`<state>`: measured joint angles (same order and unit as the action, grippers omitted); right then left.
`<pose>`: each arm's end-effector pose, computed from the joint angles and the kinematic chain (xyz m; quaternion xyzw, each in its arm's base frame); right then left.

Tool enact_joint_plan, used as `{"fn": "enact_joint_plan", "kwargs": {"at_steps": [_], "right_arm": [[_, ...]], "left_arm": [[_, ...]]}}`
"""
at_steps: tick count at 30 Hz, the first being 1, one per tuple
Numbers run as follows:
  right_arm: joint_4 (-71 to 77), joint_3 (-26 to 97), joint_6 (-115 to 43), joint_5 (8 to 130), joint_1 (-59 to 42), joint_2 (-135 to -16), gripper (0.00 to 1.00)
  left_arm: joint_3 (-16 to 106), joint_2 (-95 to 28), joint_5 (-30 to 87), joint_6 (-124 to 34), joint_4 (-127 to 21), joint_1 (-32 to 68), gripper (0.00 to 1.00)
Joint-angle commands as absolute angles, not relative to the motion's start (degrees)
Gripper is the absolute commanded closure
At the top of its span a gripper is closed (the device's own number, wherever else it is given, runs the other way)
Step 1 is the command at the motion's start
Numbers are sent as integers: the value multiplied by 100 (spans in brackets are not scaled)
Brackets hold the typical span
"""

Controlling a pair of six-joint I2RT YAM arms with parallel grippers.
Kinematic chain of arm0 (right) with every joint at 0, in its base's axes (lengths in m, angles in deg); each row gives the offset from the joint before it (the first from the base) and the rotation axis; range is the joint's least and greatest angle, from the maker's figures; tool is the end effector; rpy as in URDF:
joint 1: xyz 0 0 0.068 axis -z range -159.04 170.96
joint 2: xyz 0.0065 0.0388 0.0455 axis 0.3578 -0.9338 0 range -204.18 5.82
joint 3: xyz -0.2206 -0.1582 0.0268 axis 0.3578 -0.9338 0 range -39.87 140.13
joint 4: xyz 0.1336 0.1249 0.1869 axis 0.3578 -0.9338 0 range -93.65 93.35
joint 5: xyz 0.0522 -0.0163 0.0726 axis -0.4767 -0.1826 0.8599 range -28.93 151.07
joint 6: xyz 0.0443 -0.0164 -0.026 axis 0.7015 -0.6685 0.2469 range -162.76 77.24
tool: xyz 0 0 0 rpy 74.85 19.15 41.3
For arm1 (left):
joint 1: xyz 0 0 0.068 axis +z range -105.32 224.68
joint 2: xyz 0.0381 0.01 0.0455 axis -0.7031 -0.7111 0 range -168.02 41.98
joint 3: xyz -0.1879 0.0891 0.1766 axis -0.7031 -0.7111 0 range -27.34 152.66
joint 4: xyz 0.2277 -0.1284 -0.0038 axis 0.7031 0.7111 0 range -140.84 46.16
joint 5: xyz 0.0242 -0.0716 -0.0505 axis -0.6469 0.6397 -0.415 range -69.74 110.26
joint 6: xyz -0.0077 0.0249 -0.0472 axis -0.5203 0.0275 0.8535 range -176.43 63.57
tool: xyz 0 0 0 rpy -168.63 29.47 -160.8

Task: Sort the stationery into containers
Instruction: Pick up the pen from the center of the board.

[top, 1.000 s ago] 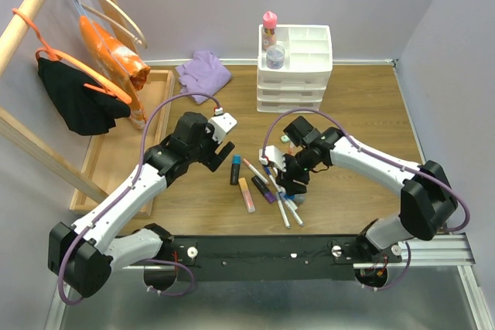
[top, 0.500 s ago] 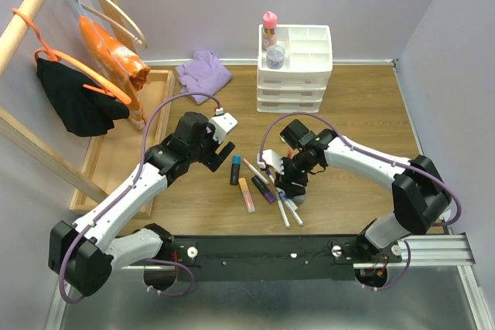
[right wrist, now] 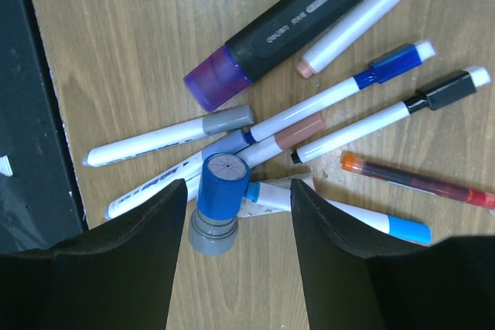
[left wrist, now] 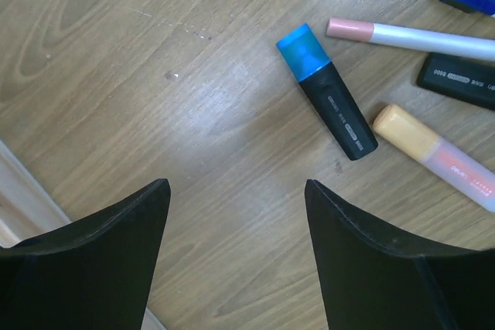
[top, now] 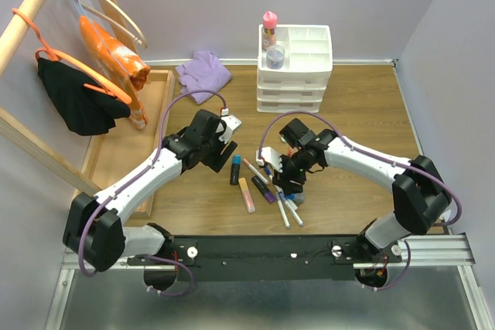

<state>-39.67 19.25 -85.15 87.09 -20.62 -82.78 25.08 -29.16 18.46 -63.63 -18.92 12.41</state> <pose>0.2052 0.2031 0.2080 -0.6697 0.6929 0.2214 0.1498 0.2166 -0.1354 0.2569 0.3129 0.8880 -0.0587 0.3319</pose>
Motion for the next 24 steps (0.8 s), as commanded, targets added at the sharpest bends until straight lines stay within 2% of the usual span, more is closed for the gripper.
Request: {"fn": "enact_joint_plan", "kwargs": {"at_steps": [1, 5, 9, 14, 24], "right_arm": [[-3490, 1841, -8092, 8349, -2105, -8014, 36], [-3120, 1919, -7556, 7841, -2087, -7698, 36], [-2672, 2191, -6678, 7514, -1842, -7443, 36], [-2038, 2656, -5297, 7065, -1078, -7337, 34], [-1950, 2852, -5049, 7223, -479, -7197, 34]], "left_arm": [[3066, -3325, 1956, -5670, -1736, 1216, 25], [3426, -3948, 2026, -4967, -1613, 1181, 34], [3690, -4362, 2026, -4660, -1472, 1145, 36], [3779, -4836, 2386, -4545, -1411, 1058, 39], [3989, -5549, 2589, -4386, -1437, 943, 40]]}}
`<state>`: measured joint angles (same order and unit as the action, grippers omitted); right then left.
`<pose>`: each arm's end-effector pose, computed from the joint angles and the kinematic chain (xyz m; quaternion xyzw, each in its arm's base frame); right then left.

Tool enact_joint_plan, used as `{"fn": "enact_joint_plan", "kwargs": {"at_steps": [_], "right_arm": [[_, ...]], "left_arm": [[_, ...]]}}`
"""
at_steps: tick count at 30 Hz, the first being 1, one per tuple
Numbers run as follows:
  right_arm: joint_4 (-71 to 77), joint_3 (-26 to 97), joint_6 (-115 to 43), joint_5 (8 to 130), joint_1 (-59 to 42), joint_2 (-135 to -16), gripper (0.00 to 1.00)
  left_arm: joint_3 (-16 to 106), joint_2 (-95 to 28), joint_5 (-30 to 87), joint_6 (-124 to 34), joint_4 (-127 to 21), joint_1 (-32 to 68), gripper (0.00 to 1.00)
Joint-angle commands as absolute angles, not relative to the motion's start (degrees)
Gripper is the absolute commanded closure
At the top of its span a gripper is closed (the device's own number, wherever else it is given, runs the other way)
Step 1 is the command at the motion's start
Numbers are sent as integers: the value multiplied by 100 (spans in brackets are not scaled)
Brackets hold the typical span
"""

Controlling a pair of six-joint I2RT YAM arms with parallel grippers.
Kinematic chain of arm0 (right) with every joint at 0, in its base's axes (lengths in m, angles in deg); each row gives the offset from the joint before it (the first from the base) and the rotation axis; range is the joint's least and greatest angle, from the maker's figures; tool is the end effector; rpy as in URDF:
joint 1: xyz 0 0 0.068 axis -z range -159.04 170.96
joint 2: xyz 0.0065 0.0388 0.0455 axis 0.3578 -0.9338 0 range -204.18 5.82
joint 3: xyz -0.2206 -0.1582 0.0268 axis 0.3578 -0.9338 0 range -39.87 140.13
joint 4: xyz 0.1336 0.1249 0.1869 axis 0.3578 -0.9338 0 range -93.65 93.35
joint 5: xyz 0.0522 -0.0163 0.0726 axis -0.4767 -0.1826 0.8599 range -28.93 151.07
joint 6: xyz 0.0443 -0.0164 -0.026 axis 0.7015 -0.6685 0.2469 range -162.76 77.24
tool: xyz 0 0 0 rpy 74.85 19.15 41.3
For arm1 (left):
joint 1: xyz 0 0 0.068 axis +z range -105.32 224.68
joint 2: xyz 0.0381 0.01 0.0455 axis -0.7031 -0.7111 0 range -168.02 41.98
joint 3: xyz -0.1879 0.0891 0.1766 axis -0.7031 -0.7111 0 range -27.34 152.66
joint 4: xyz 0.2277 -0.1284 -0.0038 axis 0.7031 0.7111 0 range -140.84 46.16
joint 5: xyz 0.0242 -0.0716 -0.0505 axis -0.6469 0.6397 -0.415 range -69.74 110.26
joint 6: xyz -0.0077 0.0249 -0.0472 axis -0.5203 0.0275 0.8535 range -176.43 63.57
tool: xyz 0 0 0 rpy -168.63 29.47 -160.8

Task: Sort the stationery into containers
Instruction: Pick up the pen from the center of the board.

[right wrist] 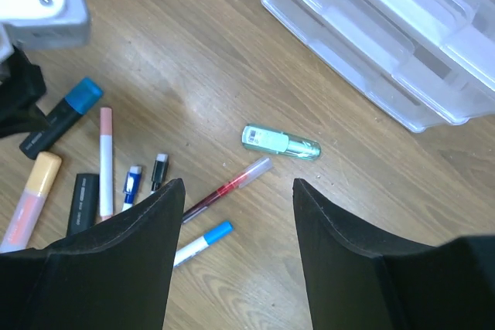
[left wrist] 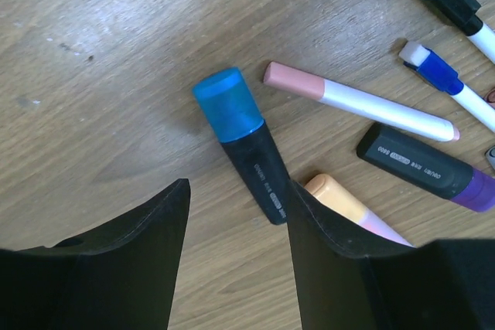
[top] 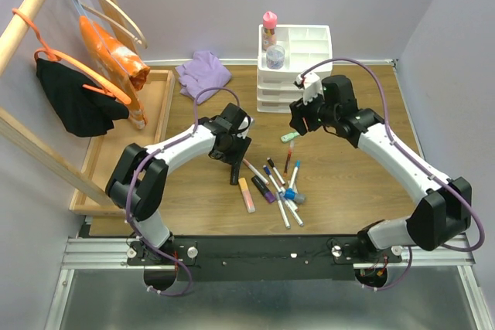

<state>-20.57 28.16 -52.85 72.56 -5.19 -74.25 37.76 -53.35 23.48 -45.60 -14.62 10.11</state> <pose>0.2794 0.1452 0.3172 -0.3189 0.8283 0.1514 0.4351 0.2708 -0.1890 0.2045 0.2069 0.9565 -0.1041 0.1776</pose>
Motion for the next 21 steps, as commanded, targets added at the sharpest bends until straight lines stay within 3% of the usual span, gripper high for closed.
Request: {"fn": "enact_joint_plan", "kwargs": {"at_steps": [1, 13, 21], "right_arm": [[-1950, 2790, -5058, 7241, -462, -7162, 34], [-2047, 2394, -4988, 7364, -251, -6819, 34], [-2073, 2183, -4970, 7461, -101, -6643, 34]], "left_arm": [[3998, -5593, 2597, -4377, -1463, 943, 40], [4165, -6209, 2299, -4158, -1657, 777, 41], [3973, -6428, 2088, -3938, -1709, 777, 54]]}}
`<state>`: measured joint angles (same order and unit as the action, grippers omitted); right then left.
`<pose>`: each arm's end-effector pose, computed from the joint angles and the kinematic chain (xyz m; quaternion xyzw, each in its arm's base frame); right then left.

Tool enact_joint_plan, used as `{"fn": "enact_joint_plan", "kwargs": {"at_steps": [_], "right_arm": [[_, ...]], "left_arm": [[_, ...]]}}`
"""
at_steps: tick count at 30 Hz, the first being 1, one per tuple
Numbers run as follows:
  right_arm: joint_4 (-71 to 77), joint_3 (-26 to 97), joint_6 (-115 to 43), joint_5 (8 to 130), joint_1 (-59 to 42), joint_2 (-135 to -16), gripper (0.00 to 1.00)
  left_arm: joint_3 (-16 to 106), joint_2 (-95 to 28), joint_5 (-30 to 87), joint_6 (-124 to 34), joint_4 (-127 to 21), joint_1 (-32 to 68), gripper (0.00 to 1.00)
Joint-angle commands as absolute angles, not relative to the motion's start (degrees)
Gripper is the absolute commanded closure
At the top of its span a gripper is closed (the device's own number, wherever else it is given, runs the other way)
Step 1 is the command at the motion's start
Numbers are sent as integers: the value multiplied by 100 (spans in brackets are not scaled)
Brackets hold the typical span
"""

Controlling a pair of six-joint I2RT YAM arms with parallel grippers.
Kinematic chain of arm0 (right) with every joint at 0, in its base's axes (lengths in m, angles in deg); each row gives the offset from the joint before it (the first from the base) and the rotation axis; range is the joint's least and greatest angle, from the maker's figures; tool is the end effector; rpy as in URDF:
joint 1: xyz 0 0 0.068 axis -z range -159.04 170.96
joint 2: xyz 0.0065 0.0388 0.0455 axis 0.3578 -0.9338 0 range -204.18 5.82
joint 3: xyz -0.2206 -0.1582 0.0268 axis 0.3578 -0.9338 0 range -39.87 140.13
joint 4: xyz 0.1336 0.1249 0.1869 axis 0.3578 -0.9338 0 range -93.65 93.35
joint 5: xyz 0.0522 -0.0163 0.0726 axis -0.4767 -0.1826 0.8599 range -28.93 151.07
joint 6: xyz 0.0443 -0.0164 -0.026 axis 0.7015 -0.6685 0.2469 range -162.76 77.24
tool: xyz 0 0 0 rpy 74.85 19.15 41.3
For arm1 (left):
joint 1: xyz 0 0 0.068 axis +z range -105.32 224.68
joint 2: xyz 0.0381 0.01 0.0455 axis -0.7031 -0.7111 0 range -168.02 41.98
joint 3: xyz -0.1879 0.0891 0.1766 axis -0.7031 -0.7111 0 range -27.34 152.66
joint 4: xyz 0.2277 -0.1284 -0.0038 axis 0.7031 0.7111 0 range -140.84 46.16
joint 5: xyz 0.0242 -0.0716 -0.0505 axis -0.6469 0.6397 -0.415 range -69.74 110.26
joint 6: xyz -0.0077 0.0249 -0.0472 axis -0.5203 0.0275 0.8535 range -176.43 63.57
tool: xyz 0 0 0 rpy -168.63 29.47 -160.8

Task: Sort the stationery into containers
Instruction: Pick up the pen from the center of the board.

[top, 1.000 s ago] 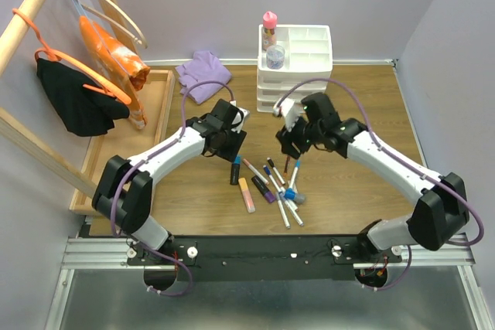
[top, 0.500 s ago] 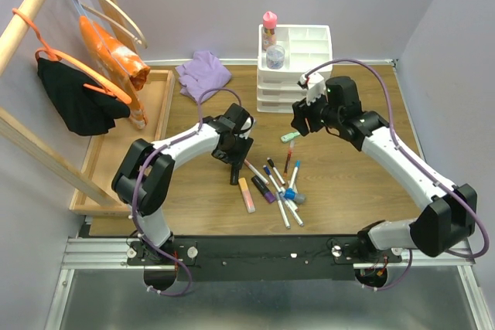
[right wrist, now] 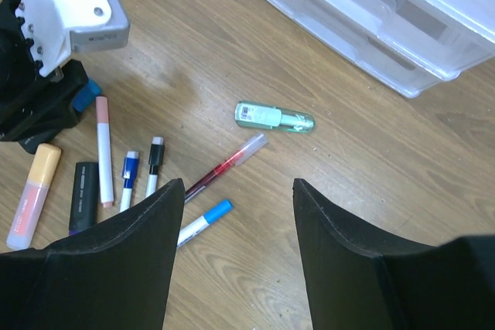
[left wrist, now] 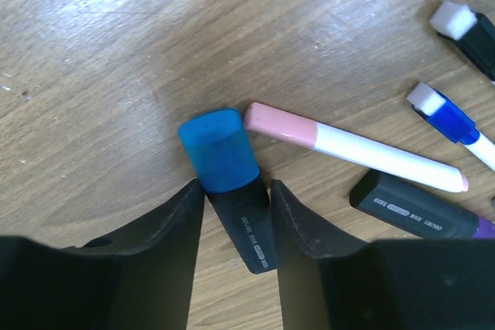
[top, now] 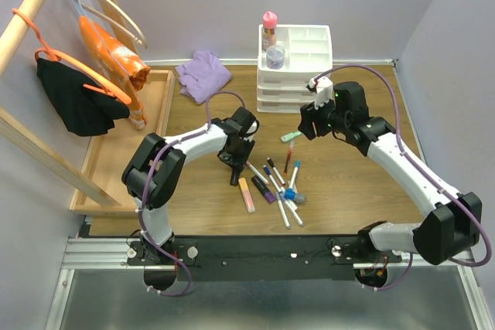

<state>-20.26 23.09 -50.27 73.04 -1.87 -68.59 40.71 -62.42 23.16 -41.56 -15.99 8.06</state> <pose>0.2646 0.1195 0.3154 -0.2774 0.8391 0.1528 0.4423 0.2830 -0.2125 0.1687 0.1901 0.9678 -0.0934 0.1362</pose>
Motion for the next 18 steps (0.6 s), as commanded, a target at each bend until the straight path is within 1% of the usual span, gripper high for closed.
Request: {"fn": "enact_joint_plan", "kwargs": {"at_steps": [1, 4, 5, 7, 8, 9, 12, 13, 15, 16, 17, 18], "right_arm": [[-2090, 2157, -4979, 7461, -84, -6608, 34], [-2099, 2148, -4979, 7470, -40, -6555, 34], [-2108, 2157, -4997, 7470, -22, -6546, 34], [-2108, 2166, -5032, 7443, 22, -6520, 34], [-2108, 2157, -5041, 7417, 48, -6494, 34], [-2108, 2166, -5041, 7399, 66, -6476, 34], [-2126, 2166, -5049, 7434, 163, -6432, 34], [-2108, 2157, -5058, 7452, 206, -6423, 34], [-2099, 2113, -5050, 7452, 250, -6388, 34], [-2091, 2113, -5041, 7452, 311, -6388, 34], [-2082, 2113, -5032, 7452, 356, -6397, 34], [-2082, 2139, -5032, 7435, 399, -6423, 34]], "left_arm": [[3868, -6437, 2079, -3947, -1762, 776, 56], [3744, -6516, 2079, -4052, -1876, 741, 62], [3744, -6525, 2105, -4070, -1859, 715, 67], [3900, -6420, 2306, -4314, -1693, 715, 74], [3989, -6350, 2377, -4403, -1570, 732, 85], [4103, -6141, 2421, -4482, -1403, 750, 89], [5207, -6094, 2588, -4991, -114, 794, 92], [5986, -6112, 2806, -5141, 534, 811, 92], [6754, -6095, 3035, -5580, 935, 829, 95], [7446, -6077, 3263, -5799, 1023, 829, 97], [7757, -6042, 3413, -6088, 963, 829, 99], [8047, -6042, 3554, -6274, 841, 829, 100]]}}
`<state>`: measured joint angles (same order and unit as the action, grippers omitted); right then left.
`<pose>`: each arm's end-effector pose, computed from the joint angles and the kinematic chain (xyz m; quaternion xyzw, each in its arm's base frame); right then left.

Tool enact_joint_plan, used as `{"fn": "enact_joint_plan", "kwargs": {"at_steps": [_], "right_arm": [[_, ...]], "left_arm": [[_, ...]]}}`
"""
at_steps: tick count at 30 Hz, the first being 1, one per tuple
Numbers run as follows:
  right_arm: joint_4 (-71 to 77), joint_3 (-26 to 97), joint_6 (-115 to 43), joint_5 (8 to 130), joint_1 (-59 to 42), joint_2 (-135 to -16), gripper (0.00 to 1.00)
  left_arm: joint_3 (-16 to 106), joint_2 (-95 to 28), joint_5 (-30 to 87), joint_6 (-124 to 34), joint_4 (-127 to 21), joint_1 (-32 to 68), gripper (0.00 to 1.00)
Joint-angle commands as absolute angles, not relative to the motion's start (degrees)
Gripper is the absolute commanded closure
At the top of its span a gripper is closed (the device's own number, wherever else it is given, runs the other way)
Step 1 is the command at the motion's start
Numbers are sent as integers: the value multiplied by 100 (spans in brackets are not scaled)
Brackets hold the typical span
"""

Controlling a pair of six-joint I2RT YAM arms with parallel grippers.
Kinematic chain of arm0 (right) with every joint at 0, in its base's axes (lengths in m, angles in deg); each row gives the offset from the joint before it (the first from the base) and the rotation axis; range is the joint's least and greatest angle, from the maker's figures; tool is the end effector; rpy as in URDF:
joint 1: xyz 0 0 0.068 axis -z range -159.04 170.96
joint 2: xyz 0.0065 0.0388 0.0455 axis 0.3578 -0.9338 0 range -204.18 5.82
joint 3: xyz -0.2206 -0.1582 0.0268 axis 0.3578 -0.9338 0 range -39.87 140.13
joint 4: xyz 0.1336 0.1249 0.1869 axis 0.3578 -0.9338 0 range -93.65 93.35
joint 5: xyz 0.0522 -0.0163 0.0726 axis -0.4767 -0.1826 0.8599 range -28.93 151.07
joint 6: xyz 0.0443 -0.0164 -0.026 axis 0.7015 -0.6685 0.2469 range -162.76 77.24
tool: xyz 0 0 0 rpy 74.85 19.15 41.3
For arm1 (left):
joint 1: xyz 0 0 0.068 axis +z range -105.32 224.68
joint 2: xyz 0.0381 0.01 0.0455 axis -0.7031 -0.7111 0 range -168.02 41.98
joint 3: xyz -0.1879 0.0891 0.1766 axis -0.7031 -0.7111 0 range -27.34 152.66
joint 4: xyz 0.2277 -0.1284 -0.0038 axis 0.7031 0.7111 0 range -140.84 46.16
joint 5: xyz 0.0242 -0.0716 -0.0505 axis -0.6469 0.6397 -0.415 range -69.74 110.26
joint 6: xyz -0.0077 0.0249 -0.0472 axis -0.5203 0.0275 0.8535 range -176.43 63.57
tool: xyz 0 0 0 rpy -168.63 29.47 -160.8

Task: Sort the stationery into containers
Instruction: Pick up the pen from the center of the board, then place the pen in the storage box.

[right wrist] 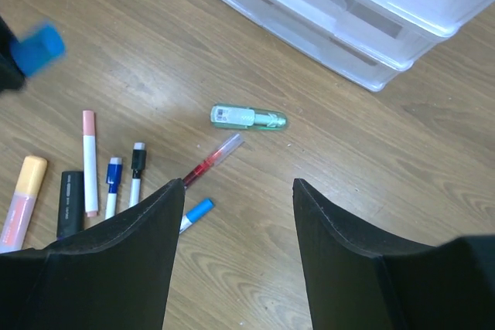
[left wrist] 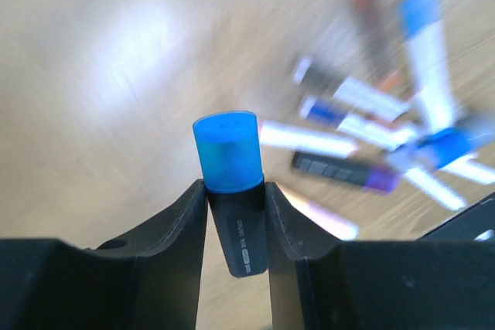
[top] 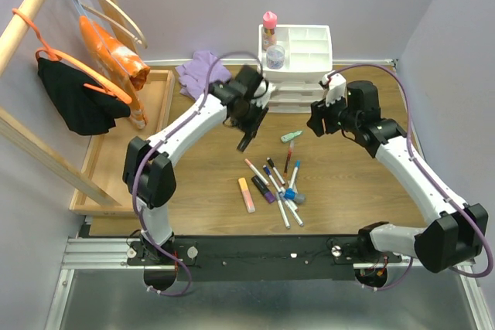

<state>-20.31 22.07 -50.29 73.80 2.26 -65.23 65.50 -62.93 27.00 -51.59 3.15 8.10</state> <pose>0.2600 0.0964 0.3248 -0.2497 0.8376 0.1431 0.4642 0.3063 -0.2325 0.2762 0.2787 0.9360 -0.1270 0.1733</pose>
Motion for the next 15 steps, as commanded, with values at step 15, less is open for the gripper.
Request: {"fn": "enact_joint_plan", "kwargs": {"at_steps": [15], "right_arm": [[-1959, 2728, -4909, 7197, 1244, -7091, 35]], "left_arm": [[9369, -7605, 3661, -6531, -5205, 1066, 100]]}}
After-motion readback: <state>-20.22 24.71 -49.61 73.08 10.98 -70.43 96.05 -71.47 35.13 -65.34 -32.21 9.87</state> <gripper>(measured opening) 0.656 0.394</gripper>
